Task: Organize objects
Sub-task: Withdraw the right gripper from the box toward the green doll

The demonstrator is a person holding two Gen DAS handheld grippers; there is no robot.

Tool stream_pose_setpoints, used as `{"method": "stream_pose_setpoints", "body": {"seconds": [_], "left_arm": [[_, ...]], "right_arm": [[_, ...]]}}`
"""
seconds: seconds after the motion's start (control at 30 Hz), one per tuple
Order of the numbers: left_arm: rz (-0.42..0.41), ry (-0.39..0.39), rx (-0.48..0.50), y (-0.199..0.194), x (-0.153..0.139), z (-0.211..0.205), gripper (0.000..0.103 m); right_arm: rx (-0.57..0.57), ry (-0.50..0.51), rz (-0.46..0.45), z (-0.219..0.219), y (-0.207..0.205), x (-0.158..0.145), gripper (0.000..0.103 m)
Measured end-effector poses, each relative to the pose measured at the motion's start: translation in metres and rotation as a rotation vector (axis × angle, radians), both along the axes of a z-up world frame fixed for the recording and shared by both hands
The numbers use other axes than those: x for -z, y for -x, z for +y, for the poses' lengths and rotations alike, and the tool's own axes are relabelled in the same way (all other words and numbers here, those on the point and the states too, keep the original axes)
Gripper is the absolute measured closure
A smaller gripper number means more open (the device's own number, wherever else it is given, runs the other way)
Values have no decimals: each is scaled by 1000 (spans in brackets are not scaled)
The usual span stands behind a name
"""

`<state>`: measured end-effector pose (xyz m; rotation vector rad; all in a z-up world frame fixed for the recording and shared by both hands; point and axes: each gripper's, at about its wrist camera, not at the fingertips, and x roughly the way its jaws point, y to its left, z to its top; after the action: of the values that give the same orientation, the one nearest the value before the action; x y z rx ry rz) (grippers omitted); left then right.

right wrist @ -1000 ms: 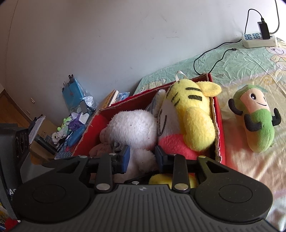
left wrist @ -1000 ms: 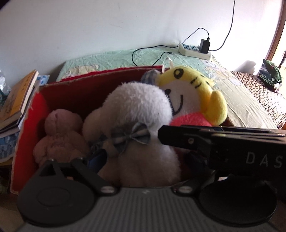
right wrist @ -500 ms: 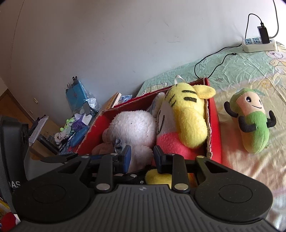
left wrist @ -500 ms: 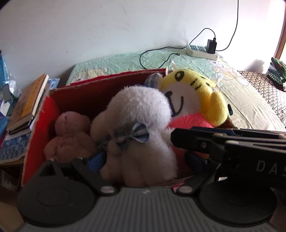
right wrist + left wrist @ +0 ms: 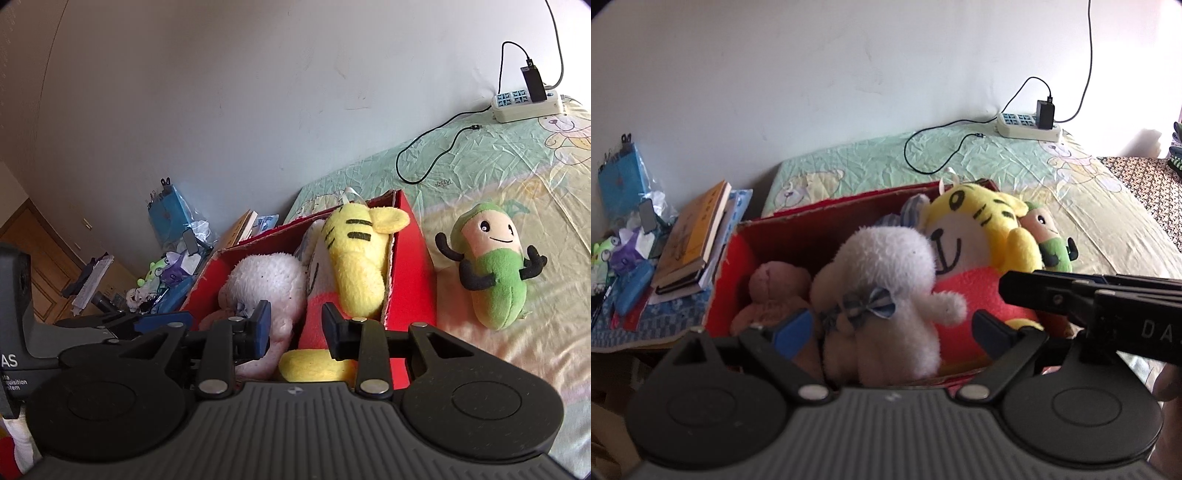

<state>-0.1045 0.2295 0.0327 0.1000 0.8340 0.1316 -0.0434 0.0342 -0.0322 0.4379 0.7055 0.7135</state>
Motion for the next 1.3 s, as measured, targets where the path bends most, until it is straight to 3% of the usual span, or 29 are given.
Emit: {"method": "stream_pose_setpoints", "body": {"seconds": [0.6,0.77,1.3], "left_arm": [[-35,8,49,-12,-27,-92,12],[-56,60,93,-20,-30,-116,11],[-16,61,177,-55,35,-182,16]], "right_arm": [[62,-33,3,-92,-16,-2,69],[91,-5,24,-118,-23,7,69],[148,0,189,-190,-63,59,69]]}}
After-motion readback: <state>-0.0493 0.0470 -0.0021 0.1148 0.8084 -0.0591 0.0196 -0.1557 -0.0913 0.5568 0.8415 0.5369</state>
